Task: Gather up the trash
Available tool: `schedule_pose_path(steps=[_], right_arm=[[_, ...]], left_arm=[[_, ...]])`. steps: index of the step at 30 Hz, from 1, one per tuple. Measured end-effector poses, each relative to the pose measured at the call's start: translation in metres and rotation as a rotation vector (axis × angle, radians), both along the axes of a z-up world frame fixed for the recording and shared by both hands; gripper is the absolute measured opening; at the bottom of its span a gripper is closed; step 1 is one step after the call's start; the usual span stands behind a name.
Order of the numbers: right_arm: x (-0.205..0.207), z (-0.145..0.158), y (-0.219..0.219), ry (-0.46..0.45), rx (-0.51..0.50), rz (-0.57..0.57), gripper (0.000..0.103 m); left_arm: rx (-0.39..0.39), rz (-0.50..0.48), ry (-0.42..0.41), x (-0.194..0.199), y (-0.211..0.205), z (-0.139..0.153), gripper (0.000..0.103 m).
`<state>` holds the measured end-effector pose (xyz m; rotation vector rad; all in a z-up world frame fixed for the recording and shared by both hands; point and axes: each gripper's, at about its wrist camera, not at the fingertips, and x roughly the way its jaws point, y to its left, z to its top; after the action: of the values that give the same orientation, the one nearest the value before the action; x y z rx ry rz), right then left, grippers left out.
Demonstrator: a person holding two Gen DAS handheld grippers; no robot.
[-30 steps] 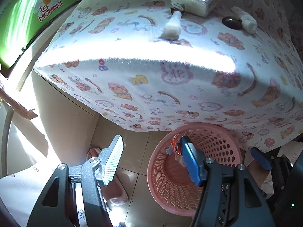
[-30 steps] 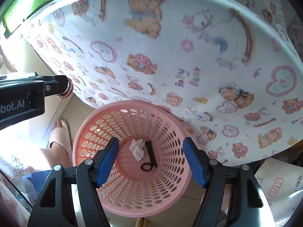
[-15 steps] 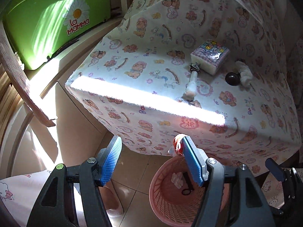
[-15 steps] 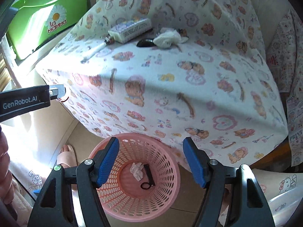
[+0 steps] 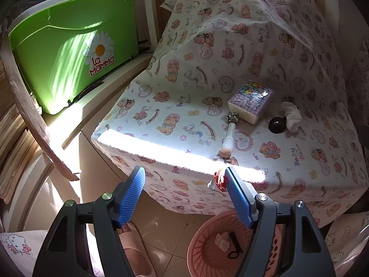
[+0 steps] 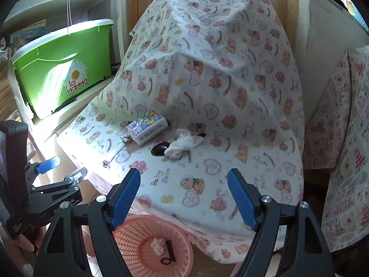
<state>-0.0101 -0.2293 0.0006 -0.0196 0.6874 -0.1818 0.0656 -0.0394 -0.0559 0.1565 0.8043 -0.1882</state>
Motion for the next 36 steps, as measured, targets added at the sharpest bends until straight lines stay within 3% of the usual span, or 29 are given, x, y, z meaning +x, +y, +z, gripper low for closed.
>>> schedule_pose_path(steps=[4, 10, 13, 15, 17, 21, 27, 29, 36], right_arm=[[0.013, 0.014, -0.024, -0.014, -0.047, -0.022, 0.08], [0.022, -0.003, -0.054, -0.013, -0.049, -0.098, 0.08], [0.026, -0.016, -0.068, 0.029, 0.045, -0.136, 0.08], [0.029, -0.018, -0.074, 0.039, 0.103, -0.135, 0.08], [0.029, -0.016, -0.075, 0.024, 0.058, -0.16, 0.08], [0.029, -0.01, -0.075, -0.001, 0.045, -0.16, 0.081], [0.031, -0.014, -0.071, 0.013, 0.06, -0.15, 0.081], [0.031, -0.014, -0.068, 0.011, 0.062, -0.131, 0.081], [0.032, -0.015, -0.062, 0.018, 0.076, -0.109, 0.081]], left_arm=[[-0.005, -0.003, -0.014, 0.005, -0.003, -0.001, 0.09], [0.006, 0.019, -0.014, 0.012, -0.009, -0.011, 0.091], [-0.003, -0.01, -0.03, 0.013, -0.017, -0.013, 0.091], [-0.031, -0.042, -0.037, 0.012, -0.022, -0.011, 0.088], [-0.046, -0.091, -0.051, 0.012, -0.031, -0.008, 0.083], [0.0, -0.128, -0.077, 0.018, -0.046, -0.008, 0.069], [-0.06, -0.148, -0.008, 0.037, -0.045, -0.014, 0.05], [-0.094, -0.145, 0.02, 0.041, -0.041, -0.018, 0.037], [-0.122, -0.142, 0.043, 0.041, -0.034, -0.021, 0.036]])
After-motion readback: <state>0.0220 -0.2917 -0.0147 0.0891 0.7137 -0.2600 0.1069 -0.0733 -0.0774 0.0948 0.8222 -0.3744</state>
